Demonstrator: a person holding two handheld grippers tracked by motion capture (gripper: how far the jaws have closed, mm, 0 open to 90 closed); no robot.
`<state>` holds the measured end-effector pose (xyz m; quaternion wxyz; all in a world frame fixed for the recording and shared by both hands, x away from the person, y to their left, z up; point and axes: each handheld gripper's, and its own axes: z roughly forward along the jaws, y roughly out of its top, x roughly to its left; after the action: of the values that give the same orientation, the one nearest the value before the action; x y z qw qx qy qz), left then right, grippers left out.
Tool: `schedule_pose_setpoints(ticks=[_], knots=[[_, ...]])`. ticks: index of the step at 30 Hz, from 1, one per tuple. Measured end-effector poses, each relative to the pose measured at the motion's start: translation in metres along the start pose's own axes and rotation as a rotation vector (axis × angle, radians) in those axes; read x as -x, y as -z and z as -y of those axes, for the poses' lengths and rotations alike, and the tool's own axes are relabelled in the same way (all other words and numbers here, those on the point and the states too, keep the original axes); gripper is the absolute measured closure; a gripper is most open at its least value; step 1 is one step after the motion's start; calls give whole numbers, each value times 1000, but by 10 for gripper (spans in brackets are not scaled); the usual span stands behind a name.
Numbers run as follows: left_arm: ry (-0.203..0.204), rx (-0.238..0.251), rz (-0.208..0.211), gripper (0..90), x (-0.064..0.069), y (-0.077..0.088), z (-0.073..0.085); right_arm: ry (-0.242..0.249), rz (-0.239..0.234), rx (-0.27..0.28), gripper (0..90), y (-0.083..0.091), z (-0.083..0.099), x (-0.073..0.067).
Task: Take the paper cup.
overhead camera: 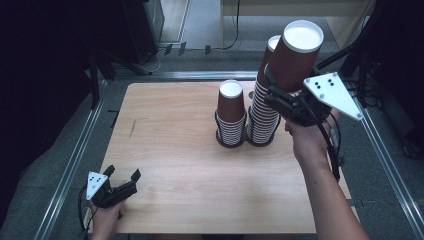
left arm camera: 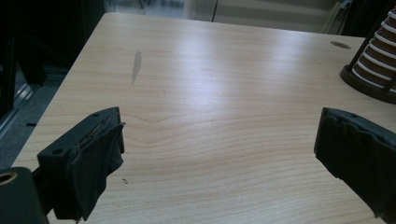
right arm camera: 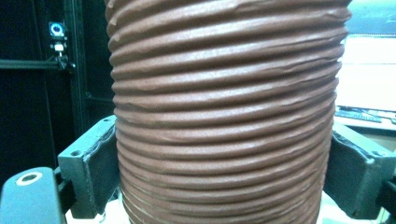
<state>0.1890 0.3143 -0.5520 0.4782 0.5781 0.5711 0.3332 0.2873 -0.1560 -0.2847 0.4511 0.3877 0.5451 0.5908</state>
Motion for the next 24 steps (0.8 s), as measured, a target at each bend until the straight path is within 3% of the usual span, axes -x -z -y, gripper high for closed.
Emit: schedule_pose_setpoints(ticks=[9,15,21,24], knots=[[-10,-1,-4,19,1,0,0,11,1,-30,112,16,25,1],[27,12,-7,19,0,0,-3,10,1,-54,112,29,49,4],[3,-1,-1,19,7,-3,-5,15,1,-61,108,42,76,7],[42,9,24,19,10,-5,-8,5,4,-69,108,47,88,8]])
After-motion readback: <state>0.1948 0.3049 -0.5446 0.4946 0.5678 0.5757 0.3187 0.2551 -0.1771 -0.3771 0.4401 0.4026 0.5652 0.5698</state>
